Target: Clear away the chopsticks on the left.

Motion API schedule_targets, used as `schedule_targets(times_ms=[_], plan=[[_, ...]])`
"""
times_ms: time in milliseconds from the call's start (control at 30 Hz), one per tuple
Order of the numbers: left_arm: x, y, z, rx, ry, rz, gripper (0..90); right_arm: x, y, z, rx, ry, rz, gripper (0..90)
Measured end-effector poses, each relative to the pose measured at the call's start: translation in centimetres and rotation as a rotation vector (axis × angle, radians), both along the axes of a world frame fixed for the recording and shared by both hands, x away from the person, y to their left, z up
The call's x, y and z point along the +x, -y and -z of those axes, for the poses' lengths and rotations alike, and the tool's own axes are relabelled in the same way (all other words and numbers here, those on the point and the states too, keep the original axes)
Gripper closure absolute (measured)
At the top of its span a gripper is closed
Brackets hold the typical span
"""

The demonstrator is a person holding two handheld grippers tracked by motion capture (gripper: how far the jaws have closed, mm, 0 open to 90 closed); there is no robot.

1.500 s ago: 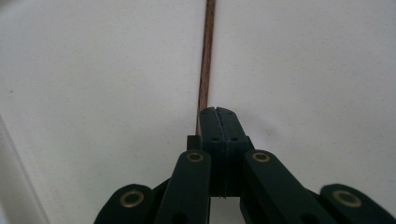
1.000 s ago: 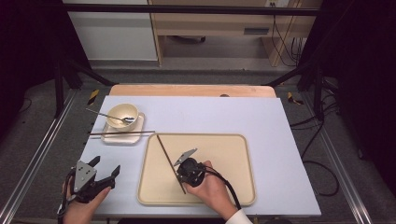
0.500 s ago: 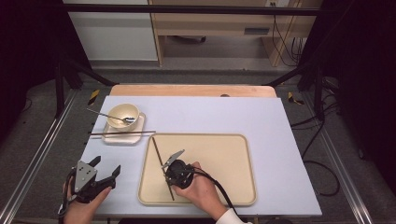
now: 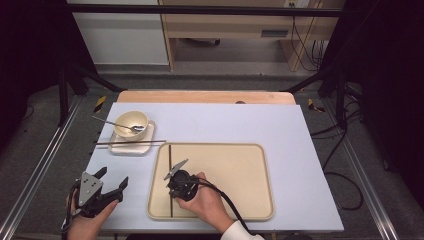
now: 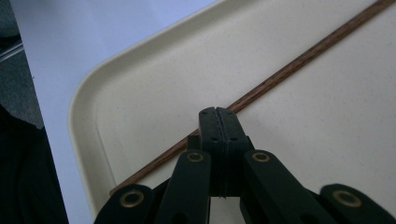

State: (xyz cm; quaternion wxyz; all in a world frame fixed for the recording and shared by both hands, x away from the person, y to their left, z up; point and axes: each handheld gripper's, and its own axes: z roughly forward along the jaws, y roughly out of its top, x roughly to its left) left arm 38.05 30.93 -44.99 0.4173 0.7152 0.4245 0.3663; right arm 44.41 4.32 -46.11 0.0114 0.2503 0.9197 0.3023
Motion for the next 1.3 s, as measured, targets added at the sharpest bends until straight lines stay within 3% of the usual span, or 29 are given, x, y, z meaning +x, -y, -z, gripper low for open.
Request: schedule_targets(times_ms=[833,1300], plan=[[0.0,-0.2,-0.1,-0.006,0.002,-0.002,22.8,1.1,-3.6,-0.1,0.006,-0.003,-0.02,90.0],[0.0,-0.1,0.0,-0.006,0.0,-0.001,22.8,1.3,-3.7,-0.3,0.006,0.001,-0.021,90.0]])
